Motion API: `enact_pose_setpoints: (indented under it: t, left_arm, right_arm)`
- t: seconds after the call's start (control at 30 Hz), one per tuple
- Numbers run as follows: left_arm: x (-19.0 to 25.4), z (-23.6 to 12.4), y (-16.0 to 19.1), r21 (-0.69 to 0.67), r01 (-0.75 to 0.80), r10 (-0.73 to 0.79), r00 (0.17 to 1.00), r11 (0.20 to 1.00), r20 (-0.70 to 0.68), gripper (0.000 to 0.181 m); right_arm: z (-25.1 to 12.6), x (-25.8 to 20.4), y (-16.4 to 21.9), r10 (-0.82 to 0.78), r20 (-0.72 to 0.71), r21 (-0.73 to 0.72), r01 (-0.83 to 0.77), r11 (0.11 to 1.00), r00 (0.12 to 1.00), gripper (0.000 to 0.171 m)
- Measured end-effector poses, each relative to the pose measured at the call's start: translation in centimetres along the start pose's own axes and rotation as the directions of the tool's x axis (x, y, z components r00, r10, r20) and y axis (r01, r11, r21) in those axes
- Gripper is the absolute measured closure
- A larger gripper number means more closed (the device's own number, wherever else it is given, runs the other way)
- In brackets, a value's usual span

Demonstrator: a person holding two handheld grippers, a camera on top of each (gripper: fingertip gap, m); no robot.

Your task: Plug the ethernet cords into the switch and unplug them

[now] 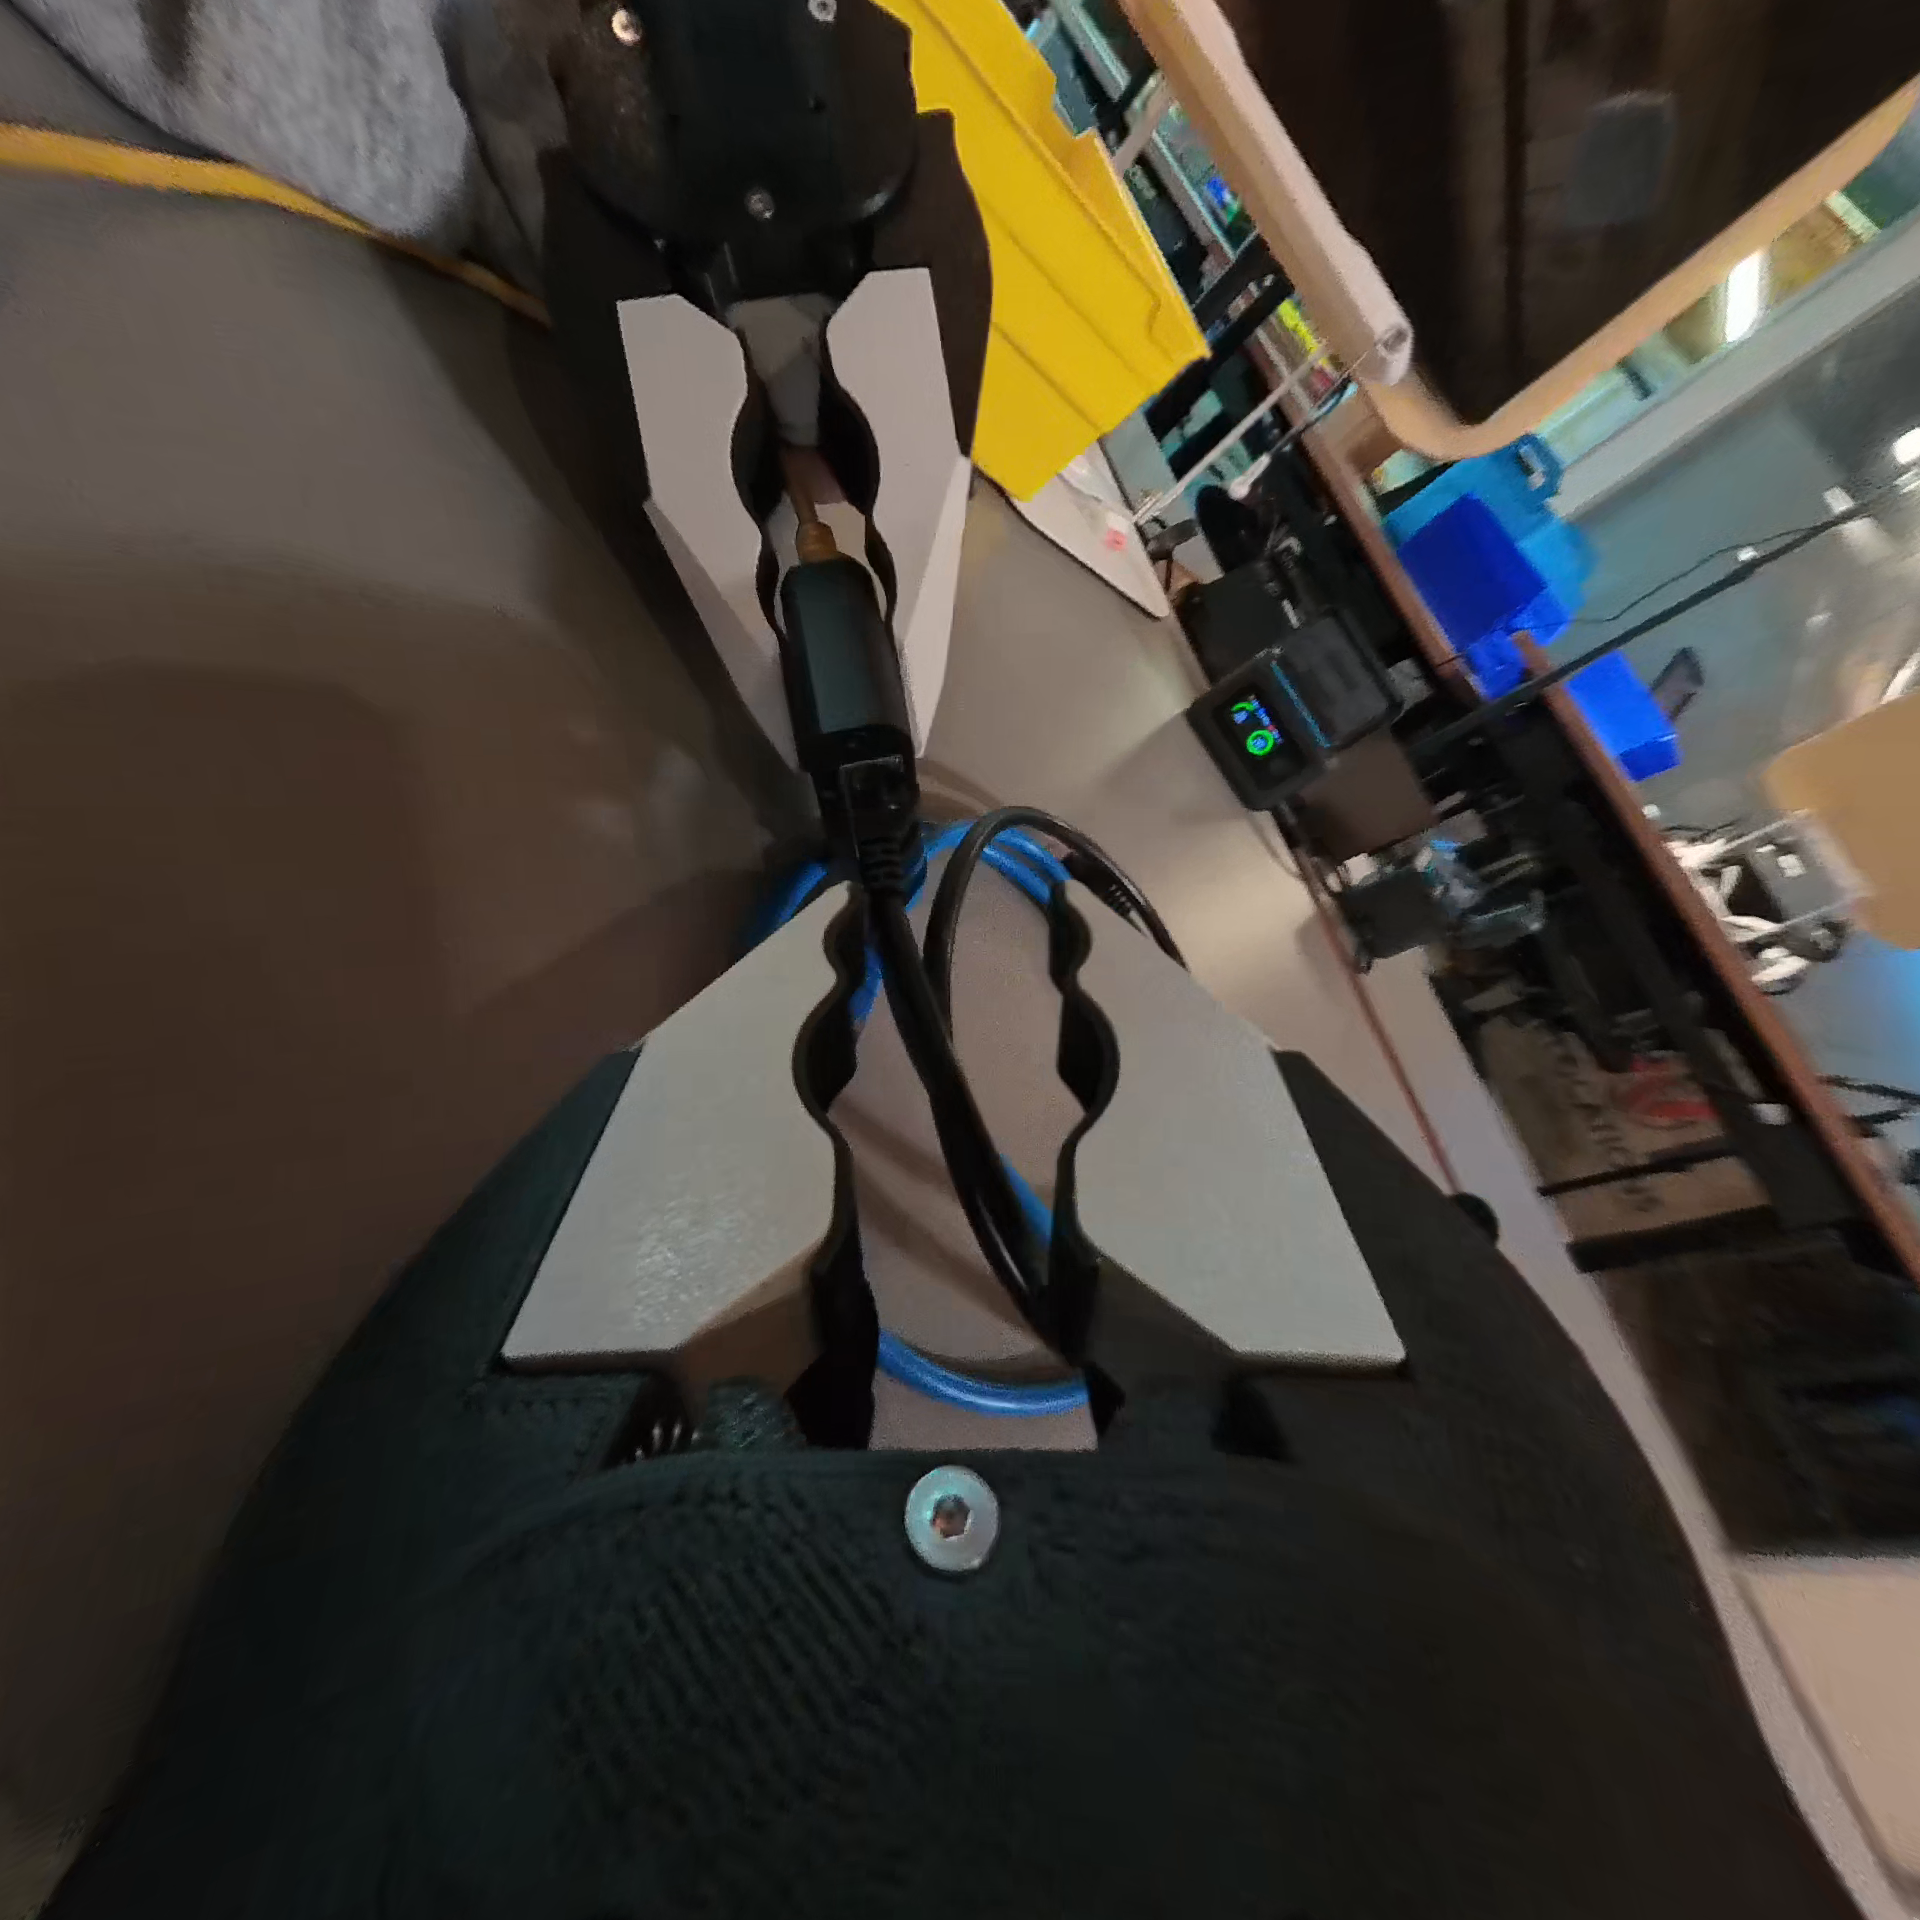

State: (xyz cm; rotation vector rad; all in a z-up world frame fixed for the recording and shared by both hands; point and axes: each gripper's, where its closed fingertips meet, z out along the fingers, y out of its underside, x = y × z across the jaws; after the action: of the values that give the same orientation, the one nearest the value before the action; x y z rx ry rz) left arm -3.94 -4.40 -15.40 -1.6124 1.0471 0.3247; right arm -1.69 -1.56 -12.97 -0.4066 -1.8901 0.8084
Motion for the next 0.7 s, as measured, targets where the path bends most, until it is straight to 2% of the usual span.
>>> enact_pose_setpoints:
  t: [0.07, 0.17, 0.27, 0.37, 0.47, 0.57, 0.63, 0.7]
  left_arm:
    - [0.1, 0.1, 0.0, -0.006, -0.011, 0.01, 1.0, 1.0, -0.002, 0.16]
    - [0.1, 0.2, -0.1, -0.008, -0.034, 0.034, 0.999, 0.999, 0.003, 0.16]
    - [0.1, 0.2, -0.1, -0.008, -0.037, 0.037, 0.999, 0.999, 0.004, 0.16]
    - [0.1, 0.3, -0.1, -0.015, -0.079, 0.079, 0.997, 0.997, 0.016, 0.16]
    - [-0.2, 0.3, 0.0, -0.047, -0.133, 0.135, 0.989, 0.99, 0.053, 0.158]
    - [-2.3, -0.2, -1.0, -0.01, -0.113, 0.112, 0.977, 0.994, 0.181, 0.121]
    - [-4.5, -1.5, -2.7, 0.131, -0.007, -0.031, 0.957, 0.991, 0.288, 0.087]
    - [-7.3, -3.6, -3.6, 0.255, 0.097, -0.194, 0.9, 0.962, 0.39, 0.066]
  right_arm:
    - [0.3, -0.6, -1.2, -0.033, 0.009, 0.049, 0.032, 0.998, 0.999, 0.12]
    - [1.7, -2.6, -3.6, -0.04, 0.086, 0.094, 0.032, 0.995, 0.995, 0.119]
    - [3.6, -3.0, -2.8, -0.118, 0.065, -0.029, 0.12, 0.992, 0.991, 0.12]
    - [4.4, -2.8, -1.4, -0.229, 0.022, -0.137, 0.23, 0.964, 0.973, 0.136]
    - [4.4, -2.4, -1.0, -0.263, -0.011, -0.159, 0.258, 0.953, 0.965, 0.148]
    - [4.0, -1.9, -0.8, -0.244, -0.031, -0.164, 0.236, 0.958, 0.969, 0.149]
    - [3.6, -1.2, -0.6, -0.243, -0.072, -0.169, 0.228, 0.959, 0.967, 0.149]
    - [3.1, -0.2, -0.5, -0.233, -0.121, -0.169, 0.211, 0.963, 0.965, 0.149]
